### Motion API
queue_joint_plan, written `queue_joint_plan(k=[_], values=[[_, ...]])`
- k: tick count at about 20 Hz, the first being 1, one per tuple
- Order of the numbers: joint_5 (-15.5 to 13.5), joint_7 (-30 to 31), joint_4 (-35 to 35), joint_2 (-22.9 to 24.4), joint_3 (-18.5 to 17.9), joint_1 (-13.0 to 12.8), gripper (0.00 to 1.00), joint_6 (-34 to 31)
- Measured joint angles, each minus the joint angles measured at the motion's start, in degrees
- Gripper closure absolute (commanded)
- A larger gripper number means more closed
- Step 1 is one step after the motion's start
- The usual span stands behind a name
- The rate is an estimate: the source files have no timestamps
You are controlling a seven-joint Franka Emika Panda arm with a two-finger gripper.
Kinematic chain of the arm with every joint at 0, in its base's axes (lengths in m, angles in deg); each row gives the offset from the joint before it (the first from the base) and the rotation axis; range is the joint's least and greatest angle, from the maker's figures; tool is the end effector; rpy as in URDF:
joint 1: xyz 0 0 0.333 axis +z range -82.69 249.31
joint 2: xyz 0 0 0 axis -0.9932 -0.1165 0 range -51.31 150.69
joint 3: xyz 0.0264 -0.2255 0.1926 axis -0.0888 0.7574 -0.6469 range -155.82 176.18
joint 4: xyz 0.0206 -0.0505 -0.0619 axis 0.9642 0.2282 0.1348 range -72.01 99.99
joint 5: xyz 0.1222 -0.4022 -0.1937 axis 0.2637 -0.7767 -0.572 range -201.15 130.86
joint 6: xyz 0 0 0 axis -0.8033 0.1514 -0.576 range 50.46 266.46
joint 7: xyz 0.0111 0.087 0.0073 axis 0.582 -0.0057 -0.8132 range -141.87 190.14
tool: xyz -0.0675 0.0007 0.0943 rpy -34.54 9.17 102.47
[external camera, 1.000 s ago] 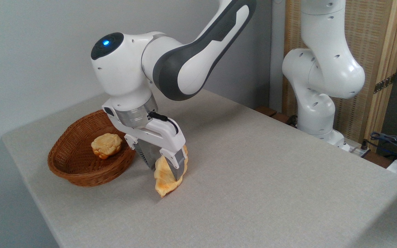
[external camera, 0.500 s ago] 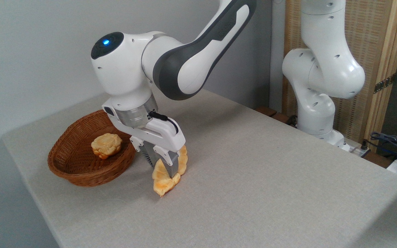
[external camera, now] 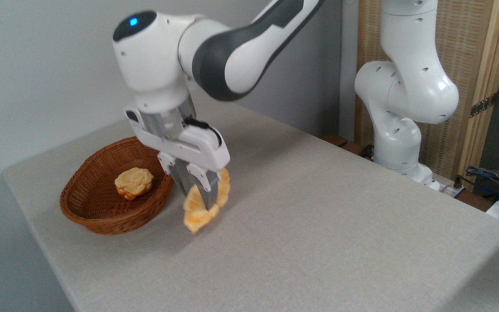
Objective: Put bread into the basket
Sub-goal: 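Lift the gripped bread up off the table toward the basket, then lower the bread into the wicker basket and open the gripper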
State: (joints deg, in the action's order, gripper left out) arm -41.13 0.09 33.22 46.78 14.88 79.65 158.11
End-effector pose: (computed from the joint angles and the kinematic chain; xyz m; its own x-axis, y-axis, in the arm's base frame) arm 0.6192 -0.0998 0.4077 0.8597 -0.5086 -0.0477 -0.4993 -0.8564 0.1315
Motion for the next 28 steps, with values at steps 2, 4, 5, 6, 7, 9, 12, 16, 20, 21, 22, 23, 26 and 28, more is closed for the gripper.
queue_joint_plan(k=[2,4,5,6,7,9,12,16,20,21,22,23,26,28], values=[[-2.7,0.5,-2.3,0.9,0.3,-0.1,0.52,-0.1],[-5.5,2.9,-4.7,1.3,1.3,-0.3,0.52,-0.1],[-6.5,4.5,-5.5,1.3,2.1,-0.4,0.48,0.4],[-7.6,6.3,-6.1,1.3,3.1,-0.4,0.47,1.9],[-8.5,8.7,-6.4,1.2,4.2,-0.5,0.45,4.2],[-9.4,12.9,-6.5,0.6,6.7,-0.5,0.01,9.1],[-9.6,17.7,-6.5,-1.7,10.6,-0.7,0.0,14.9],[-9.6,20.2,-6.5,-5.3,13.3,-0.7,0.0,19.2],[-9.6,20.2,-6.5,-6.7,13.5,-0.7,0.0,19.3],[-9.6,20.2,-6.6,-6.7,13.5,-0.7,0.0,19.3],[-9.6,20.2,-6.7,-6.7,13.5,-0.7,0.0,19.3],[-9.6,20.2,-6.8,-6.7,13.5,-0.7,0.0,19.3],[-9.6,20.2,-7.0,-6.7,13.5,-0.6,0.0,19.3],[-9.6,20.2,-7.1,-6.7,13.4,-0.6,0.0,19.3]])
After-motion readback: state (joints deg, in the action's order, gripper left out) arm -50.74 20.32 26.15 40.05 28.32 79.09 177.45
